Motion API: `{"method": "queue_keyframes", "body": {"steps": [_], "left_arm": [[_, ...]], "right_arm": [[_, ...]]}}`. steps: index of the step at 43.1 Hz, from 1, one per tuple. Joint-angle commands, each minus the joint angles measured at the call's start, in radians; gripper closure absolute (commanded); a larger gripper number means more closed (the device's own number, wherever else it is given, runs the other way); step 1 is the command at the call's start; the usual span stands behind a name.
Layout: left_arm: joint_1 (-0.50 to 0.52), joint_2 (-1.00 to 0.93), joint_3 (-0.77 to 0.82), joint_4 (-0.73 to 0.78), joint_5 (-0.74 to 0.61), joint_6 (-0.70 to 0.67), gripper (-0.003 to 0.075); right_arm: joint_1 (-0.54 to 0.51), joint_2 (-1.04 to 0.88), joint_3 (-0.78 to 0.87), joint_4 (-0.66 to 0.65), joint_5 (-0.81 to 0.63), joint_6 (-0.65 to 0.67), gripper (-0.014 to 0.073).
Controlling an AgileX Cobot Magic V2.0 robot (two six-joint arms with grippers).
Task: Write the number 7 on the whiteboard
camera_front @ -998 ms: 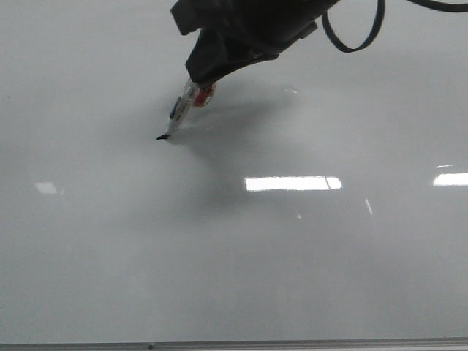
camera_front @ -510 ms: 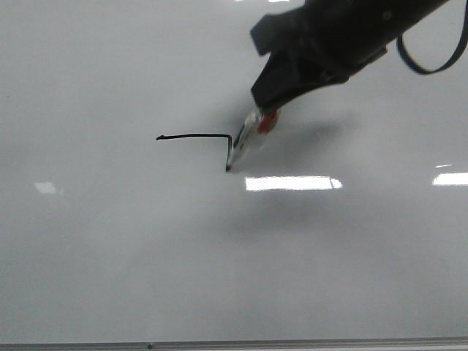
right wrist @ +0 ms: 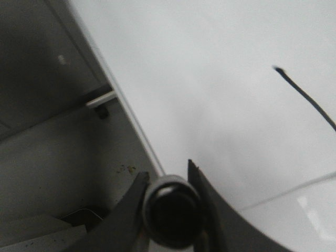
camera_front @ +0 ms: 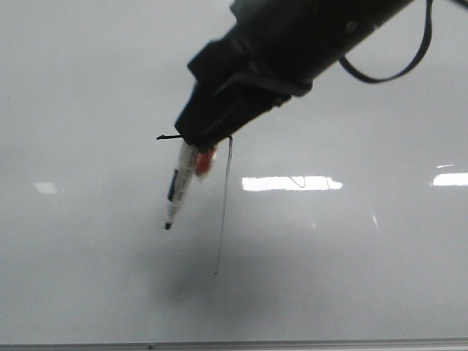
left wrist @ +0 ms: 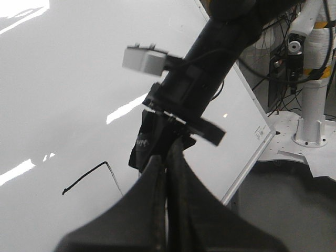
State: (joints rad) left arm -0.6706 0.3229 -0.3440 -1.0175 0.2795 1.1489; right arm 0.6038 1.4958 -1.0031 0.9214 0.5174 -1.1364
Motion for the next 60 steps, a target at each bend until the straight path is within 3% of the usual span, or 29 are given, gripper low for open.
{"method": "queue_keyframes", "body": {"steps": [1, 3, 9, 11, 14, 21, 29, 42, 54, 60], "left_arm": [[-0.001, 0.045, -0.028, -0.017, -0.012, -0.002, 0.0708], [-0.001, 0.079, -0.034, -0.003, 0.006, -0.002, 0.0645], [-0.001, 0.216, -0.066, -0.003, 0.057, -0.002, 0.0276], [-0.001, 0.267, -0.079, -0.003, 0.081, -0.002, 0.019], [-0.001, 0.34, -0.101, -0.003, 0.115, -0.002, 0.0153], [-0.003, 0.516, -0.166, -0.001, 0.211, 0.002, 0.0156], [-0.003, 0.61, -0.205, -0.01, 0.229, 0.036, 0.0175], [-0.003, 0.621, -0.211, -0.031, 0.264, 0.081, 0.0502], [-0.003, 0.621, -0.211, -0.159, 0.264, 0.197, 0.06], [-0.003, 0.621, -0.211, -0.169, 0.266, 0.208, 0.071]], "right_arm": [[0.007, -0.107, -0.031, 0.013, 0.101, -0.09, 0.0662], [0.009, -0.133, -0.031, 0.013, 0.138, -0.096, 0.0662], [0.013, -0.196, -0.031, 0.013, 0.255, -0.097, 0.0662], [0.013, -0.212, -0.031, 0.013, 0.282, -0.097, 0.0662], [0.013, -0.224, -0.032, 0.014, 0.309, -0.098, 0.0662], [0.039, -0.221, -0.043, 0.036, 0.356, -0.098, 0.0662], [0.084, -0.221, -0.049, 0.039, 0.349, -0.099, 0.0662], [0.085, -0.221, -0.049, 0.091, 0.335, -0.099, 0.0662], [0.085, -0.221, -0.049, 0.096, 0.335, -0.102, 0.0662], [0.085, -0.221, -0.049, 0.111, 0.334, -0.102, 0.0662]]}}
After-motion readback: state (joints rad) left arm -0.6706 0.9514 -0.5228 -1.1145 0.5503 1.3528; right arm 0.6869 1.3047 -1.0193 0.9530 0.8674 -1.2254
